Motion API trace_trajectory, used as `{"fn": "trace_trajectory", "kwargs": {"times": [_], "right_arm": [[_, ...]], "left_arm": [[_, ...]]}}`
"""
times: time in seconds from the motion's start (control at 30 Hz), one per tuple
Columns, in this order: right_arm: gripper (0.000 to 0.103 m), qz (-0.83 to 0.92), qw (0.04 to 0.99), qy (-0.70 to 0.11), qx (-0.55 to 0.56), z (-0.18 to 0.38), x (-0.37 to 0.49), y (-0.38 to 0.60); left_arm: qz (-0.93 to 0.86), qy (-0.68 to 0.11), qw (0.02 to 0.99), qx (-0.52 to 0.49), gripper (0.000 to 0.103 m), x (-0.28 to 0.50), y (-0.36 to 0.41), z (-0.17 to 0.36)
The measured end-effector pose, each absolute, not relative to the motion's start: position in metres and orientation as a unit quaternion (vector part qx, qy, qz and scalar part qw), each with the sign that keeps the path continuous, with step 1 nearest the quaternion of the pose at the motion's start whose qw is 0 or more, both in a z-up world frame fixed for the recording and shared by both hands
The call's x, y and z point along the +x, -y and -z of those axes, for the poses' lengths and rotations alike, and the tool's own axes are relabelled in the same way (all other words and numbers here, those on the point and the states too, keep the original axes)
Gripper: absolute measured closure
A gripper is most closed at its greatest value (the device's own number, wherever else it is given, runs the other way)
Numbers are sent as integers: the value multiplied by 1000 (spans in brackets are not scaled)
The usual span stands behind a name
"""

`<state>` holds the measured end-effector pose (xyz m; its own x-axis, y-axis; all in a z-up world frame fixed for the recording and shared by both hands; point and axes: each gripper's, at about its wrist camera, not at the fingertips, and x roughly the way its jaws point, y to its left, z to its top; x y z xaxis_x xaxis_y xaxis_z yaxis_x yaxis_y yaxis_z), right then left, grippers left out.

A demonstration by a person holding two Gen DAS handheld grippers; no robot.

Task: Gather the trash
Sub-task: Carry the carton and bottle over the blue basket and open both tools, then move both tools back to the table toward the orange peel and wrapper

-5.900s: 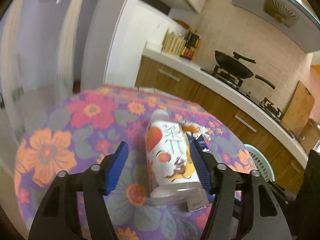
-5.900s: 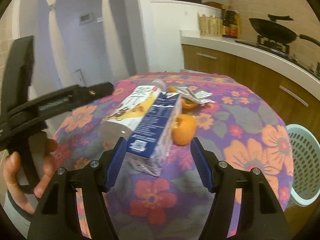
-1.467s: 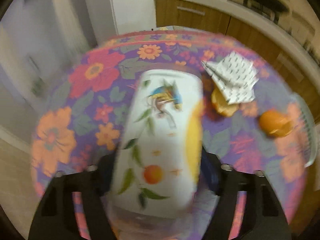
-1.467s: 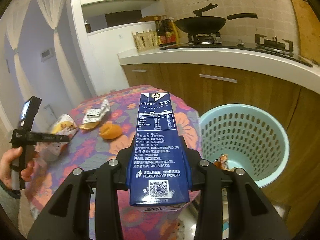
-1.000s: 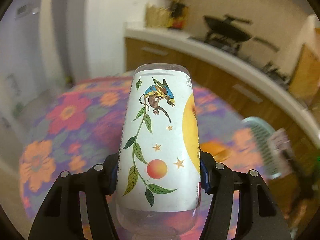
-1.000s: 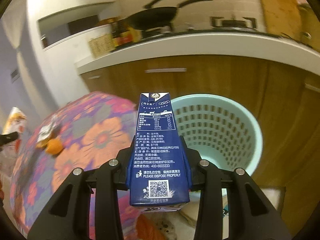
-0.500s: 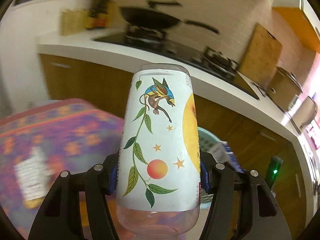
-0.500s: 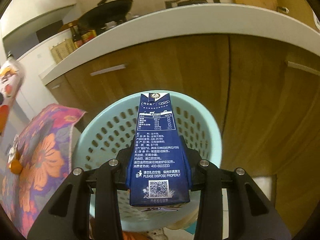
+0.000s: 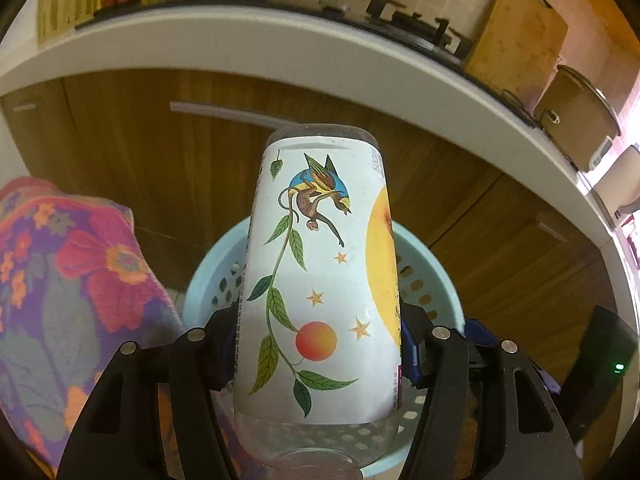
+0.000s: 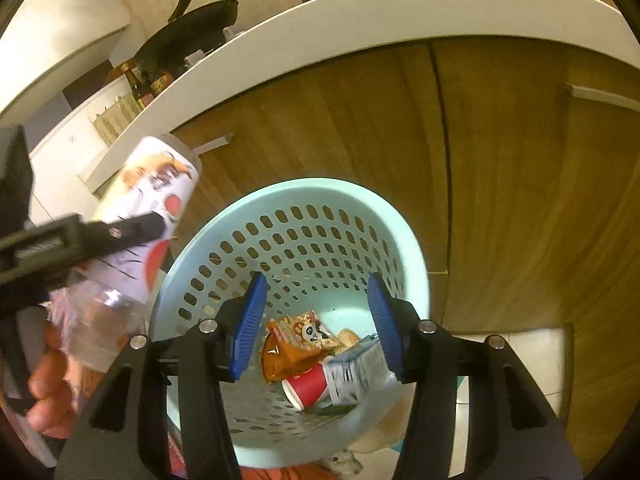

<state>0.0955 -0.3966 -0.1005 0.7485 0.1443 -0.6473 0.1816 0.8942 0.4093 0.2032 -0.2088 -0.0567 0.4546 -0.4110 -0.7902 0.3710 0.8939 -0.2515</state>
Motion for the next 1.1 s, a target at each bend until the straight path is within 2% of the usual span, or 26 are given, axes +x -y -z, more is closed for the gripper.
{"fn": "trace_trajectory", "kwargs": {"times": [0.1, 0.23, 0.63, 0.93, 1.1], "right_arm": [[54, 18, 906, -354, 231, 100, 89, 401], [54, 19, 905, -354, 234, 97, 83, 400], [54, -43, 932, -312, 177, 39, 60, 335], [54, -132, 936, -307, 109, 7, 48, 227], [54, -166, 929, -320, 85, 2, 47, 173]], "left_arm": [[220, -479, 850, -16, 41, 205, 209, 64], [228, -462, 857, -25, 32, 200, 205, 55], [235, -364, 901, -16, 31, 127, 146, -19], [163, -312, 936, -26, 29, 72, 30, -53], [105, -304, 944, -69, 29, 59, -55, -55]]}}
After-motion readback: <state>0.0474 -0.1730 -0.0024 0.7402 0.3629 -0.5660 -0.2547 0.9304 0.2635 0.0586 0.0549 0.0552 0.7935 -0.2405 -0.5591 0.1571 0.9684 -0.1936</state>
